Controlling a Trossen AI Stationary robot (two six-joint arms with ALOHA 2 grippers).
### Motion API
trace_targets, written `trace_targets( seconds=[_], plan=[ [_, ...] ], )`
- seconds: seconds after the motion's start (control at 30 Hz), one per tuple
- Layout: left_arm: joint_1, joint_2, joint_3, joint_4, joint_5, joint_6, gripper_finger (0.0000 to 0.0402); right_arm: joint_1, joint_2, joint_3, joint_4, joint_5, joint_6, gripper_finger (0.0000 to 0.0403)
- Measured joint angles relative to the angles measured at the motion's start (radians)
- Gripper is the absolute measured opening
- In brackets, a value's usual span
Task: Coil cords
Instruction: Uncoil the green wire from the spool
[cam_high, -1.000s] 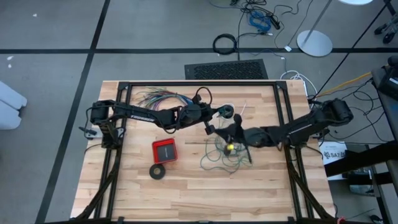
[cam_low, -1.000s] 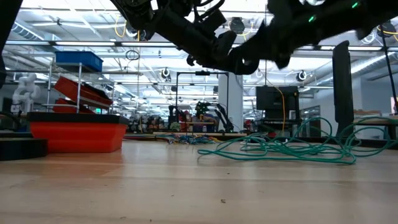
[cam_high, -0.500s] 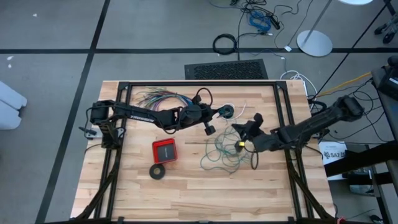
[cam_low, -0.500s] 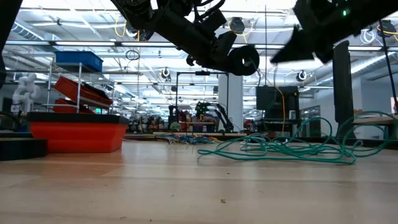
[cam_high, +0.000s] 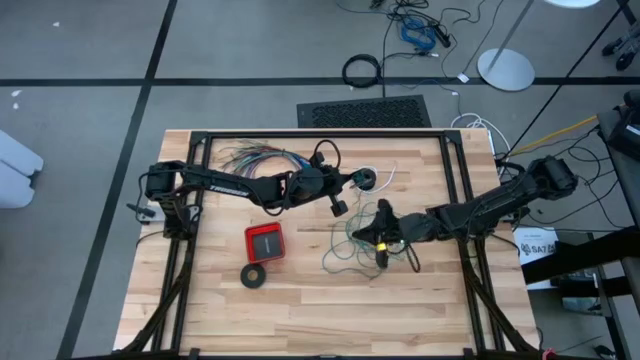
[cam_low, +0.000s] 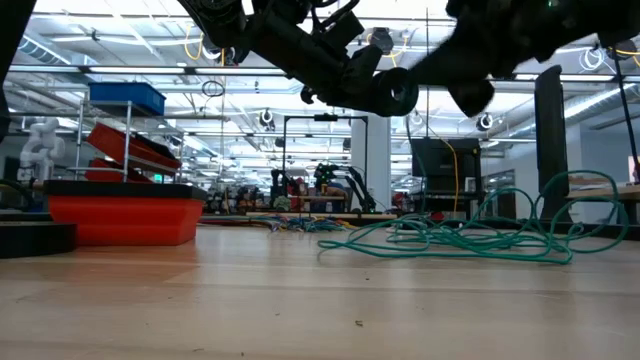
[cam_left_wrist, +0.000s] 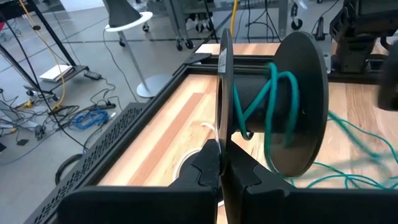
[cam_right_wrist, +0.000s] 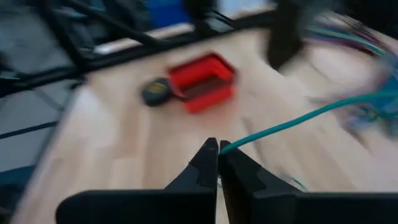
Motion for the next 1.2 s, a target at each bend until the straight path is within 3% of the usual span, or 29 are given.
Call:
trace_targets(
  seconds=[0.17, 0.33, 0.47, 0.67, 0.9, 1.2],
  plan=[
    [0.000, 0.000, 0.000, -0.003, 0.000, 0.000, 0.0000, 0.007, 0.006, 0.000, 0.152, -0.162, -0.125, 0.0000],
    [0.000, 0.000, 0.000, -0.016, 0.000, 0.000, 0.0000, 0.038, -0.010, 0.000, 0.209, -0.223, -0.212, 0.0000],
    [0.000, 0.000, 0.000, -0.039, -0.003, 0.000, 0.0000, 0.069, -0.042, 0.000, 0.233, -0.207, -0.281, 0.0000],
    [0.000, 0.000, 0.000, -0.063, -0.007, 0.000, 0.0000, 0.127, -0.142, 0.000, 0.128, -0.033, -0.302, 0.0000],
    [0.000, 0.000, 0.000, -0.064, -0.008, 0.009, 0.0000, 0.169, -0.227, 0.000, -0.169, 0.062, -0.085, 0.0000],
    [0.001, 0.000, 0.000, -0.042, -0.016, 0.028, 0.0000, 0.206, -0.230, 0.000, -0.611, 0.029, 0.428, 0.0022]
  ],
)
